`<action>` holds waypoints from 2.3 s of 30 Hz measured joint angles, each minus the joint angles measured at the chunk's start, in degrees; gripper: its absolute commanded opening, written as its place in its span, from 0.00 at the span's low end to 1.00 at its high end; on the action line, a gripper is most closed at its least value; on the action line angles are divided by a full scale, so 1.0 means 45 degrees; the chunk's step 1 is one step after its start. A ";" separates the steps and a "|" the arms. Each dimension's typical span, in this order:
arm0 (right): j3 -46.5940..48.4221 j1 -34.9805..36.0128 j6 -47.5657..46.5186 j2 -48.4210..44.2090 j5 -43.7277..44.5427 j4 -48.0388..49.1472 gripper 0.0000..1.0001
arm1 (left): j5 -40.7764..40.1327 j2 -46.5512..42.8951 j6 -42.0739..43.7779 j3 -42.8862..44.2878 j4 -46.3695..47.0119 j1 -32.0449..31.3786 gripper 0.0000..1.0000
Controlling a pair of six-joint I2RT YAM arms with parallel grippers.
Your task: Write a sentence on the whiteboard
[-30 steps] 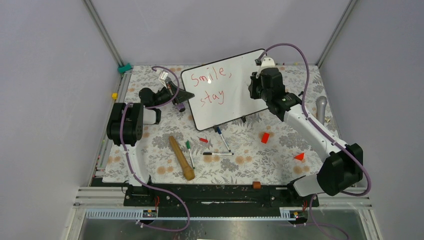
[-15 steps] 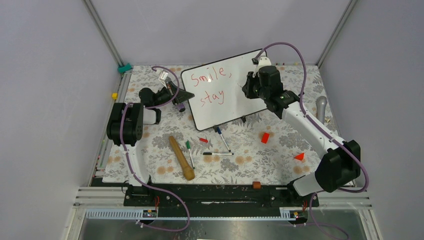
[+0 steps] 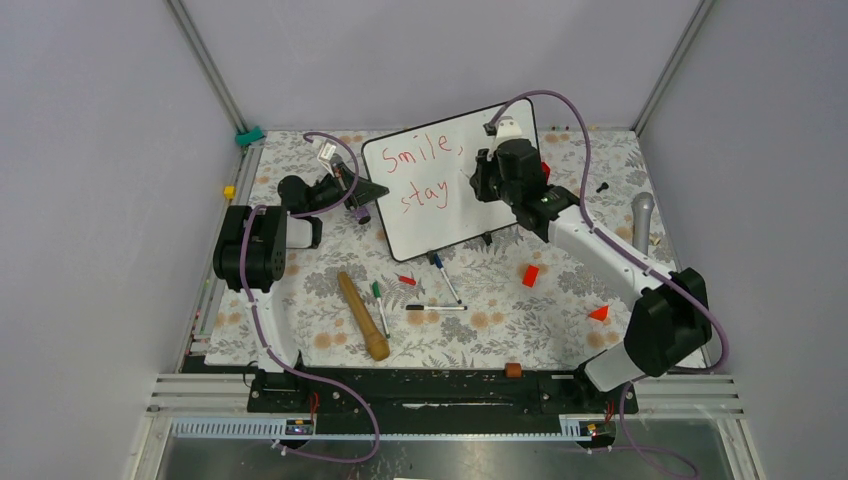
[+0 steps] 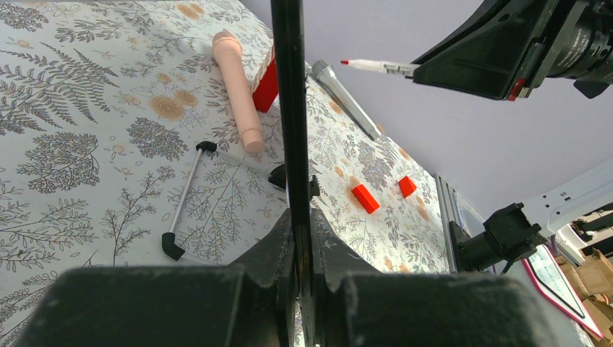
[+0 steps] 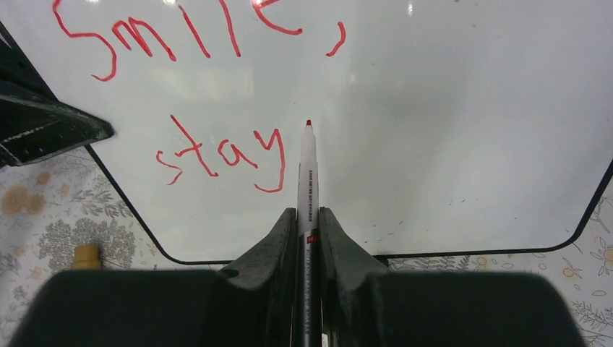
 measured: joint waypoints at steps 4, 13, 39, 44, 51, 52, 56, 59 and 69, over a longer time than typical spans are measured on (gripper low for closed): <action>0.0000 0.0248 -0.0243 0.0437 0.0287 0.0019 0.00 | 0.0000 0.0000 -0.0005 0.0000 0.0000 0.0000 0.00; 0.0102 0.0272 -0.0612 0.0816 0.0889 -0.0073 0.00 | 0.0000 0.0000 0.0000 0.0000 0.0000 0.0000 0.00; 0.1603 0.0272 -0.0933 0.2161 0.0928 -0.0709 0.00 | -0.0034 0.0000 -0.0015 0.0000 -0.0053 0.0010 0.00; 0.1608 0.0272 -0.0942 0.2166 0.0928 -0.0733 0.00 | -0.0034 0.0000 -0.0015 0.0000 -0.0053 0.0010 0.00; 0.1608 0.0272 -0.0991 0.2166 0.0933 -0.1093 0.00 | -0.0029 0.0000 -0.0015 0.0000 -0.0053 0.0010 0.00; 0.1608 0.0272 -0.0991 0.2166 0.0937 -0.1151 0.00 | -0.0029 0.0000 -0.0015 0.0000 -0.0053 0.0010 0.00; 0.1608 0.0272 -0.1005 0.2166 0.0957 -0.1375 0.00 | -0.0029 0.0000 -0.0015 0.0000 -0.0053 0.0010 0.00; 0.1593 0.0272 -0.1020 0.2166 0.0986 -0.1399 0.00 | -0.0029 0.0000 -0.0015 0.0000 -0.0053 0.0010 0.00; 0.1583 0.0272 -0.1030 0.2205 0.0986 -0.1739 0.00 | -0.0034 0.0000 -0.0015 0.0000 -0.0053 0.0010 0.00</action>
